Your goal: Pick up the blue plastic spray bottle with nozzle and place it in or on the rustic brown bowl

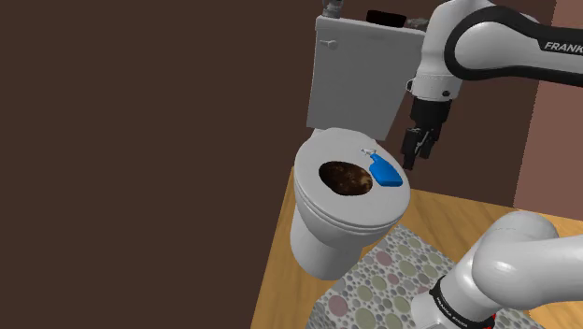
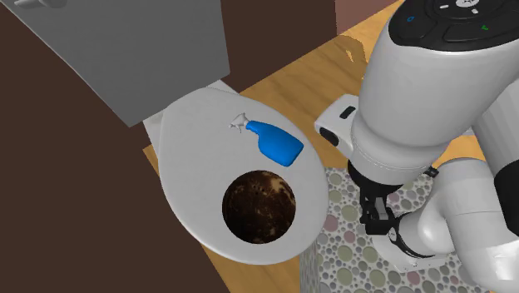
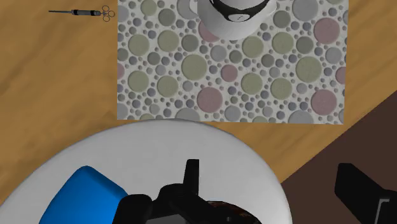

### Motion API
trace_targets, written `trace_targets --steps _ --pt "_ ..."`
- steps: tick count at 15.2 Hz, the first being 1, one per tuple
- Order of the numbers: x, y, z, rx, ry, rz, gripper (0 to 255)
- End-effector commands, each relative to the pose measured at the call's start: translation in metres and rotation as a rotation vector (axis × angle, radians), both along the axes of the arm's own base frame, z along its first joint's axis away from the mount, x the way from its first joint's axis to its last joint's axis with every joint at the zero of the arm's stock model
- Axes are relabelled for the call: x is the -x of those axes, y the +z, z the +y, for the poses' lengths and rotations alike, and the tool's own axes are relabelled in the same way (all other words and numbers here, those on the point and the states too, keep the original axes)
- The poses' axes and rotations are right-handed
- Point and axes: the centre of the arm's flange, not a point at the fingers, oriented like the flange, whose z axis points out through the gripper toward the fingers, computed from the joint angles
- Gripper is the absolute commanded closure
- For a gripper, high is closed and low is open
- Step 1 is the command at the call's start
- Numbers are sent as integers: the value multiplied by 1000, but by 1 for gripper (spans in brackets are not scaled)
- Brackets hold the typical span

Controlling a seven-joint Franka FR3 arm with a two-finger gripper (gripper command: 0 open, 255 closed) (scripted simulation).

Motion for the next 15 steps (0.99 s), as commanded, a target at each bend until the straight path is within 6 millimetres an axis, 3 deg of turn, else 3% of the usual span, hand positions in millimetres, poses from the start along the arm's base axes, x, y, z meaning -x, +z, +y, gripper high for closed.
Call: trace_targets --steps 1,15 --pt "0 0 0 0 0 0 0" --pt "-104 -92 -108 76 -365 -62 0"
